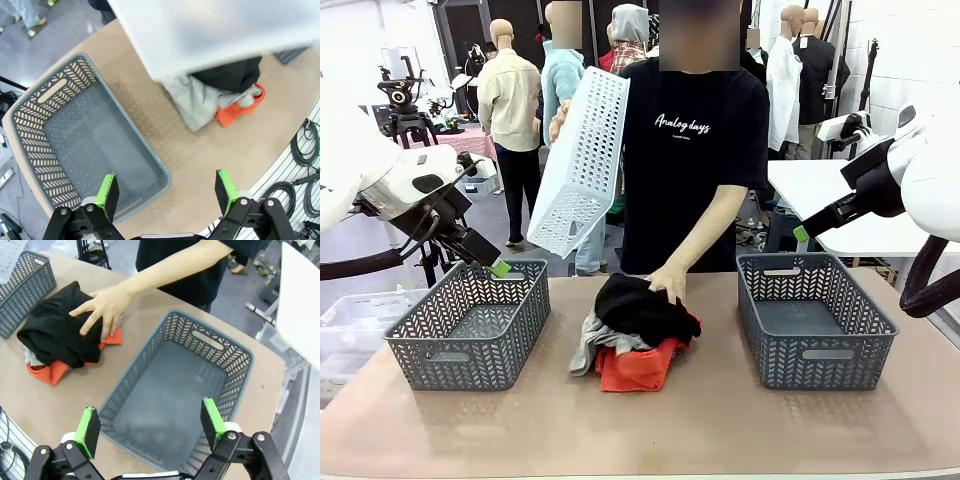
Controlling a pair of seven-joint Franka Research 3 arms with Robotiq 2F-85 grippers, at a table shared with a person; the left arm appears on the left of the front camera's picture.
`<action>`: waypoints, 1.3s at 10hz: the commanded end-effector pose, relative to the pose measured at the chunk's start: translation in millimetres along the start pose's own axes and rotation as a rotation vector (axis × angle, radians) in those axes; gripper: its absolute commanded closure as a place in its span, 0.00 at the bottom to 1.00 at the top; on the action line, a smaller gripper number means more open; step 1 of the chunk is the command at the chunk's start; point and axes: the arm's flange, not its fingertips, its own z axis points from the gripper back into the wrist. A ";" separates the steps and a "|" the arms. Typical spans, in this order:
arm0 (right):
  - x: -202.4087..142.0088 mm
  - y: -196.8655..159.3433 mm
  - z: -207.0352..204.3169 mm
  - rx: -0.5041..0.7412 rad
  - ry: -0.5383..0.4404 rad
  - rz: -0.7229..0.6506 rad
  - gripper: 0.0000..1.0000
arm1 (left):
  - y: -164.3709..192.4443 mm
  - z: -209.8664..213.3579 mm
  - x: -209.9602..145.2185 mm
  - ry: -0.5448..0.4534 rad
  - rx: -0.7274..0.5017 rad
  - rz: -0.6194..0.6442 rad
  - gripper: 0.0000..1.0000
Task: Sort the tops and bottoms.
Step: Lift clothes from the center of the table with your left hand.
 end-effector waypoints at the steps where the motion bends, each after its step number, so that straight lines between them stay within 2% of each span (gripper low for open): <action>1: 0.8 0.5 -1.3 0.006 -0.015 -0.019 0.00 | 1.9 0.0 -0.6 0.004 0.001 -0.008 0.00; 13: 0.8 0.5 -1.3 0.006 -0.015 -0.019 0.00 | 1.9 0.0 -0.6 0.004 0.001 -0.008 0.00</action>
